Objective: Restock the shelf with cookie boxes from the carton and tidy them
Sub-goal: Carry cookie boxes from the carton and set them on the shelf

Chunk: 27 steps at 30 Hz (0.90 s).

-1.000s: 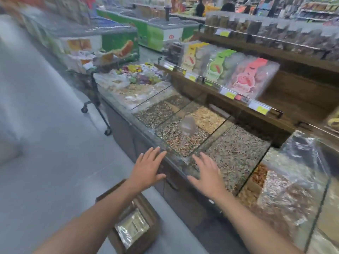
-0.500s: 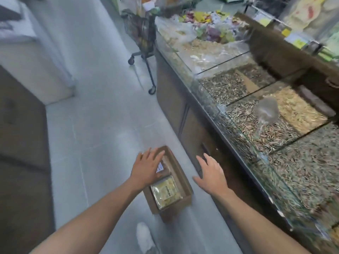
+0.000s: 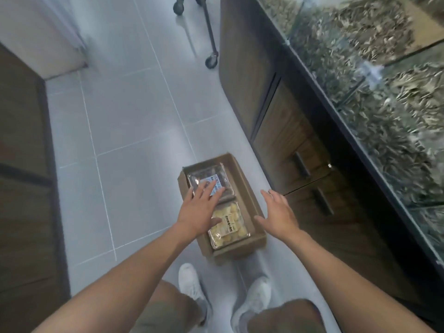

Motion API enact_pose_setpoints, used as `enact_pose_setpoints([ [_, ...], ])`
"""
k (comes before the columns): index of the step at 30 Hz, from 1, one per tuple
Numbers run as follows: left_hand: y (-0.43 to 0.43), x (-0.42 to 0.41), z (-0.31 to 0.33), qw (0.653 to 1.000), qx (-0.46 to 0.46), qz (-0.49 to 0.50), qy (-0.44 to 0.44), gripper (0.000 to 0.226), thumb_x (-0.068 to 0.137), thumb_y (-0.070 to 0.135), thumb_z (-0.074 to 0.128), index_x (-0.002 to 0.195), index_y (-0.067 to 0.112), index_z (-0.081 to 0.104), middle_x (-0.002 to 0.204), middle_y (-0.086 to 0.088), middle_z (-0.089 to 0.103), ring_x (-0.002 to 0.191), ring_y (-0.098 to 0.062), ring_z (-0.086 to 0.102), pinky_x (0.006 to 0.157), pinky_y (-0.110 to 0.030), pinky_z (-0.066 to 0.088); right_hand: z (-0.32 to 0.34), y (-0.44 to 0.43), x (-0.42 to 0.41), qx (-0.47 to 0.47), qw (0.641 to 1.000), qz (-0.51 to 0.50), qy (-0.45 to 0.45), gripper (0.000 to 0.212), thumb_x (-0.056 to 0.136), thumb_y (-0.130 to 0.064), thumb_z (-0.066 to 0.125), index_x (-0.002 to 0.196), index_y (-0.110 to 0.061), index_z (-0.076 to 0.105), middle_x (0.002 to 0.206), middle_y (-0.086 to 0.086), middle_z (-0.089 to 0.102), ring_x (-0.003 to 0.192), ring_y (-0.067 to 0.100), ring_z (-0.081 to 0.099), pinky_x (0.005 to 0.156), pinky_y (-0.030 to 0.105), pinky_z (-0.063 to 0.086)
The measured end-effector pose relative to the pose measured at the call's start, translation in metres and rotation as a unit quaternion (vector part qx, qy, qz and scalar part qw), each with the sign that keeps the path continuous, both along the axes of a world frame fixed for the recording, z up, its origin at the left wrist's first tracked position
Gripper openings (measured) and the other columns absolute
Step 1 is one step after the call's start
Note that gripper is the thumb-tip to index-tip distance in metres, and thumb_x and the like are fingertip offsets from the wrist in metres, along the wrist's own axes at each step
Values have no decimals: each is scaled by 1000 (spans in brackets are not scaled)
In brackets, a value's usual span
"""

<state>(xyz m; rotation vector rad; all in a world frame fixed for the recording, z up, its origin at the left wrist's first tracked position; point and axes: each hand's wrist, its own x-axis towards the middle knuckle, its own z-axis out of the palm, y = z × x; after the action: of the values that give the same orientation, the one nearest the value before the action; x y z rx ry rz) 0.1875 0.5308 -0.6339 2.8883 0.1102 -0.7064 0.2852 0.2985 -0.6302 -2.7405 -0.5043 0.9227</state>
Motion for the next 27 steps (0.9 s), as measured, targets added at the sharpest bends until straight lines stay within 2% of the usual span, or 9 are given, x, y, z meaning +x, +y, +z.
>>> enact_pose_setpoints([
  [5, -3, 4, -108, 1000, 2, 8, -12, 99, 98, 63, 59, 168, 30, -3, 178, -3, -6, 164, -29, -10, 132, -51, 1, -120, -2, 4, 22, 999, -4, 24, 85, 95, -36, 70, 164, -17, 24, 168, 9, 27, 154, 28, 26, 123, 39, 28],
  [8, 0, 11, -173, 999, -2, 4, -31, 99, 97, 65, 59, 168, 32, -2, 178, -4, -3, 164, -30, -7, 132, -53, 6, -188, 1, 4, 24, 998, -6, 61, 86, 96, -31, 70, 165, -16, 21, 166, 10, 31, 150, 29, 35, 121, 39, 34],
  [13, 6, 26, -266, 995, -1, -29, -91, 95, 95, 62, 63, 169, 29, 13, 177, -6, 11, 164, -33, 5, 131, -55, 12, -296, 0, 4, 8, 988, -10, 151, 81, 99, -36, 66, 164, -17, 22, 155, 14, 50, 139, 32, 51, 110, 38, 45],
  [15, 8, 30, -294, 993, -2, -40, -111, 94, 95, 61, 64, 168, 28, 16, 176, -8, 15, 163, -34, 9, 130, -56, 13, -331, 0, 3, -2, 985, -32, 171, 75, 100, -32, 64, 162, -16, 25, 148, 16, 57, 133, 33, 56, 98, 33, 46],
  [16, 9, 31, -306, 992, -5, -44, -121, 93, 95, 61, 63, 168, 28, 17, 176, -8, 16, 163, -34, 10, 130, -56, 14, -346, 1, 3, -5, 983, -42, 181, 72, 101, -30, 63, 162, -16, 25, 147, 16, 57, 131, 33, 57, 96, 33, 46],
  [18, 11, 33, -324, 990, -15, -48, -129, 88, 95, 65, 53, 168, 29, 18, 176, -7, 16, 163, -33, 11, 130, -56, 15, -376, 6, 2, -17, 978, -60, 200, 74, 102, -28, 61, 162, -15, 21, 150, 17, 55, 134, 35, 55, 104, 37, 46],
  [20, 15, 40, -338, 989, -41, -41, -138, 82, 95, 67, 42, 166, 27, 27, 175, -8, 21, 162, -33, 14, 130, -56, 17, -406, 9, 0, -36, 971, -87, 222, 77, 102, -30, 62, 162, -14, 17, 154, 18, 51, 136, 37, 53, 110, 43, 46],
  [24, 29, 62, -342, 981, -66, -14, -183, 73, 100, 66, 34, 158, 23, 43, 169, -8, 35, 160, -34, 23, 127, -58, 23, -448, 13, -3, -57, 955, -146, 251, 85, 99, -36, 64, 164, -13, 13, 164, 16, 38, 144, 38, 46, 116, 48, 42],
  [27, 42, 67, -339, 982, -60, 1, -181, 67, 104, 61, 43, 159, 24, 39, 171, -6, 30, 161, -32, 17, 129, -55, 16, -449, 13, -4, -70, 956, -157, 239, 77, 100, -36, 62, 161, -9, 22, 160, 16, 43, 133, 36, 56, 101, 39, 51],
])
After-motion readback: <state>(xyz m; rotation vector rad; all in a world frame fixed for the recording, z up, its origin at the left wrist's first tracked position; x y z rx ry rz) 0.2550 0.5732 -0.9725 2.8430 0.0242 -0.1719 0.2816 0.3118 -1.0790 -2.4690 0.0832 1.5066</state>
